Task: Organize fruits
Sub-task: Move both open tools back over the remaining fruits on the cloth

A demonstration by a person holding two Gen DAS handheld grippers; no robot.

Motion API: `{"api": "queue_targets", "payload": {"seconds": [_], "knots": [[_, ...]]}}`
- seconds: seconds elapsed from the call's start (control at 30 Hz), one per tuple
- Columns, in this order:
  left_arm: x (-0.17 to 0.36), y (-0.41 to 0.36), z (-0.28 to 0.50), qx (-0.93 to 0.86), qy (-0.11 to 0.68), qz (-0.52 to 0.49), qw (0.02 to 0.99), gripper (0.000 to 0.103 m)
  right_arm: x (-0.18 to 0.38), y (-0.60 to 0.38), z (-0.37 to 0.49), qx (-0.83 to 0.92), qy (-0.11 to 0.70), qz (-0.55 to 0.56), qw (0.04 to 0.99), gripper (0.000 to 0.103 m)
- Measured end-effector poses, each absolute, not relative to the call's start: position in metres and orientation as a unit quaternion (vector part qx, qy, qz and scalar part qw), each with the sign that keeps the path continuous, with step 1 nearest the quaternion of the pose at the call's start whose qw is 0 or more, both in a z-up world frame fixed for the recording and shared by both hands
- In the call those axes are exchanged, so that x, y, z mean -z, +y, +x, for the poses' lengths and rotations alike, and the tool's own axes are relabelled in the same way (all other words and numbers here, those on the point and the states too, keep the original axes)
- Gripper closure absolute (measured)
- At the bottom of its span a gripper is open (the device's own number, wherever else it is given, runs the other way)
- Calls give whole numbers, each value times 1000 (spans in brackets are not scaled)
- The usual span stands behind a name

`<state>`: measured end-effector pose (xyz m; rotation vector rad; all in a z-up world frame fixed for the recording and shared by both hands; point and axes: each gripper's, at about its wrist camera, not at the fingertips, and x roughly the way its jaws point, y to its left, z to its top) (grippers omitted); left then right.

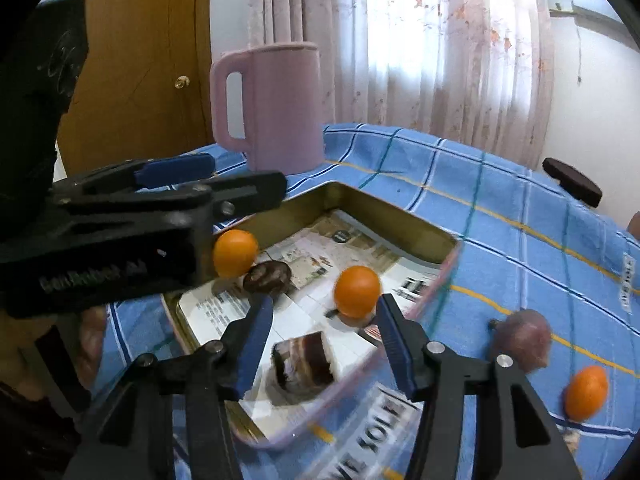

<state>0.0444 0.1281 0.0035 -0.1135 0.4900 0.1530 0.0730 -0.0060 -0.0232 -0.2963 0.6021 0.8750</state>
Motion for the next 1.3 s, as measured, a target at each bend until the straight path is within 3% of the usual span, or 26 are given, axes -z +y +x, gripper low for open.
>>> {"api": "queue_targets", "payload": {"seconds": [0.07, 0.17, 0.53, 0.73, 0.93, 1.23, 1.3], "knots": [[-7, 120, 38, -72, 233, -56, 968, 13, 18, -25, 68, -402, 274, -143, 862, 47], [-10, 102, 29, -48, 220, -63, 972, 7, 12, -65, 62, -378, 269, -130, 876, 47], [8, 9, 40, 46, 252, -28, 966, 7, 23, -214, 75, -227, 302, -72, 923, 48], [16, -27, 45, 71, 273, -9, 959, 7, 39, -217, 90, -233, 342, -64, 908, 48], [25, -49, 50, 86, 289, 10, 953, 7, 53, -211, 104, -265, 391, -52, 880, 57], [35, -58, 58, 102, 314, 10, 944, 10, 57, -211, 112, -277, 414, -35, 867, 60], [36, -59, 59, 102, 316, 12, 943, 10, 56, -209, 113, -279, 414, -39, 865, 65]]}}
